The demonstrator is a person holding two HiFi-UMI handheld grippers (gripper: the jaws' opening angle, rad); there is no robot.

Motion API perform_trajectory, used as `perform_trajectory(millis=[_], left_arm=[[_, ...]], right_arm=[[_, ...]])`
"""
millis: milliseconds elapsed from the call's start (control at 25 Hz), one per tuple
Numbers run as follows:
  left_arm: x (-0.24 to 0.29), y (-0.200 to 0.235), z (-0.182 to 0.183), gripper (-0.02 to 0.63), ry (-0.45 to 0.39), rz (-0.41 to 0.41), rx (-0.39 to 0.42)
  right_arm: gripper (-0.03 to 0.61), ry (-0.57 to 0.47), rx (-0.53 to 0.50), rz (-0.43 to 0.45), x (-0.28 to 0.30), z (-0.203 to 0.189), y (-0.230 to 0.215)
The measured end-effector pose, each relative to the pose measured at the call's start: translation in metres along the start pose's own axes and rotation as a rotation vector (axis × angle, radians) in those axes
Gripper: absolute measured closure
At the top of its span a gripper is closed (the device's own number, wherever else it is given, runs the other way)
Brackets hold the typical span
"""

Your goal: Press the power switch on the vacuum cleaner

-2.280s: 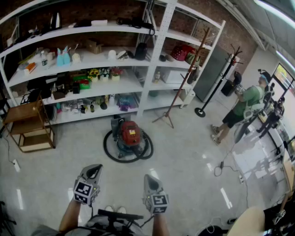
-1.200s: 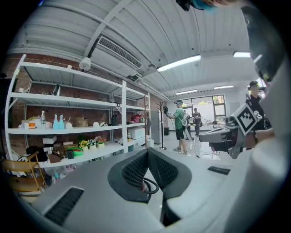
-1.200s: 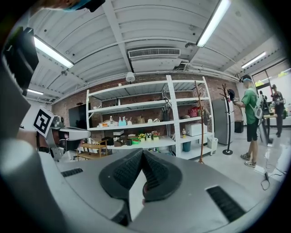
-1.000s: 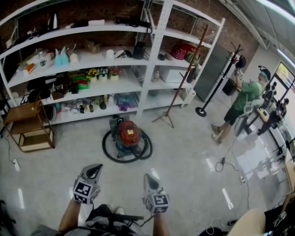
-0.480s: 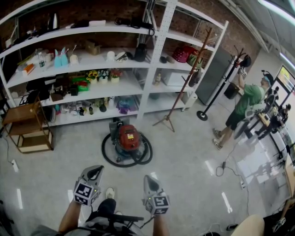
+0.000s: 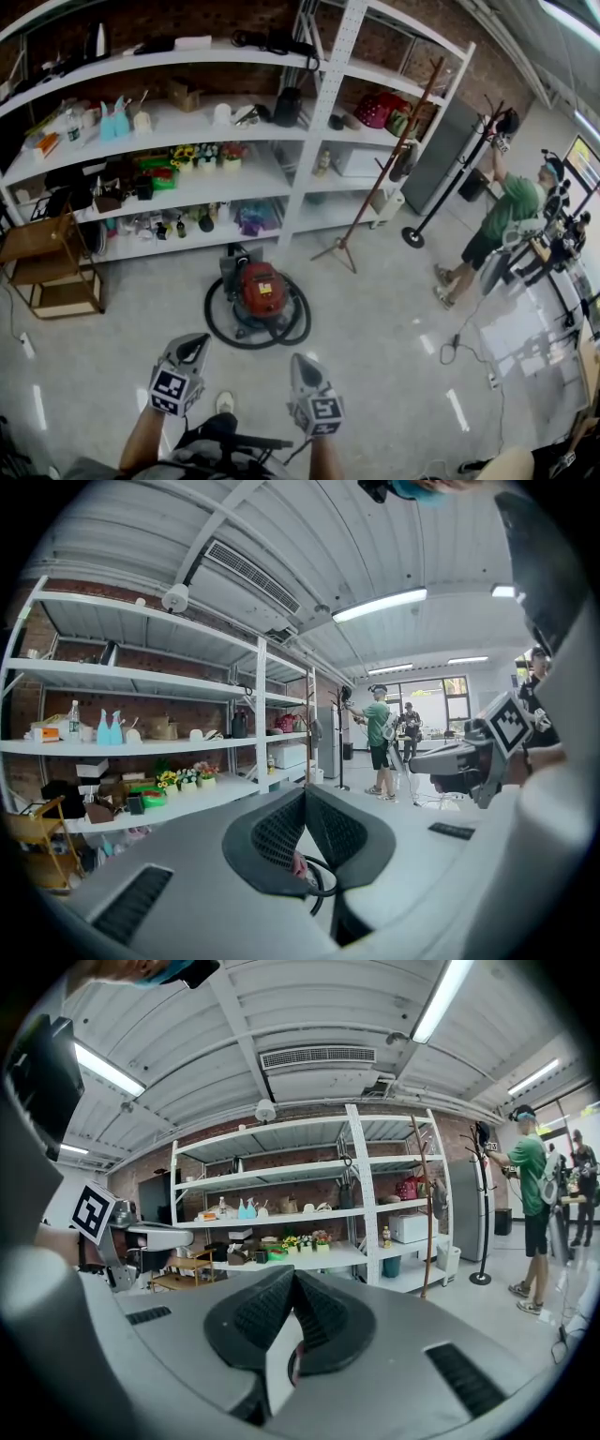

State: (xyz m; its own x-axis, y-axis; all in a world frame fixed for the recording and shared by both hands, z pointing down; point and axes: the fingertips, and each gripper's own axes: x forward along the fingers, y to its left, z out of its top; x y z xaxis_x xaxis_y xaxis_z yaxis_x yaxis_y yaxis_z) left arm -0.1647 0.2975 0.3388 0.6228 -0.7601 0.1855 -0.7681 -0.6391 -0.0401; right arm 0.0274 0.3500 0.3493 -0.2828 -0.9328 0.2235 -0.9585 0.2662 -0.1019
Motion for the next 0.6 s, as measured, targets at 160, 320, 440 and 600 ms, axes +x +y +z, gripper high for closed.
perform_trajectory(millis=[160,320,440,600], left_arm=[[0.021,0.026,0.002,0.605,0.016,-0.011,-0.007],[0.042,0.055,0.009,0.606,0.01,-0.017,-0.004],[0.057,0.073,0.011,0.606,0.017,-0.028,0.0],[0.078,0.097,0.014,0.604,0.012,-0.045,0.001]], right_arm=[[0.566,0.01,0.002,-0.013,0.03,0.009,-0.004],[0.568,0.011,0.013,-0.035,0.057,0.018,-0.007],[0.568,0.013,0.016,-0.056,0.076,0.023,-0.01],[0.568,0.012,0.019,-0.078,0.103,0.03,-0.013]])
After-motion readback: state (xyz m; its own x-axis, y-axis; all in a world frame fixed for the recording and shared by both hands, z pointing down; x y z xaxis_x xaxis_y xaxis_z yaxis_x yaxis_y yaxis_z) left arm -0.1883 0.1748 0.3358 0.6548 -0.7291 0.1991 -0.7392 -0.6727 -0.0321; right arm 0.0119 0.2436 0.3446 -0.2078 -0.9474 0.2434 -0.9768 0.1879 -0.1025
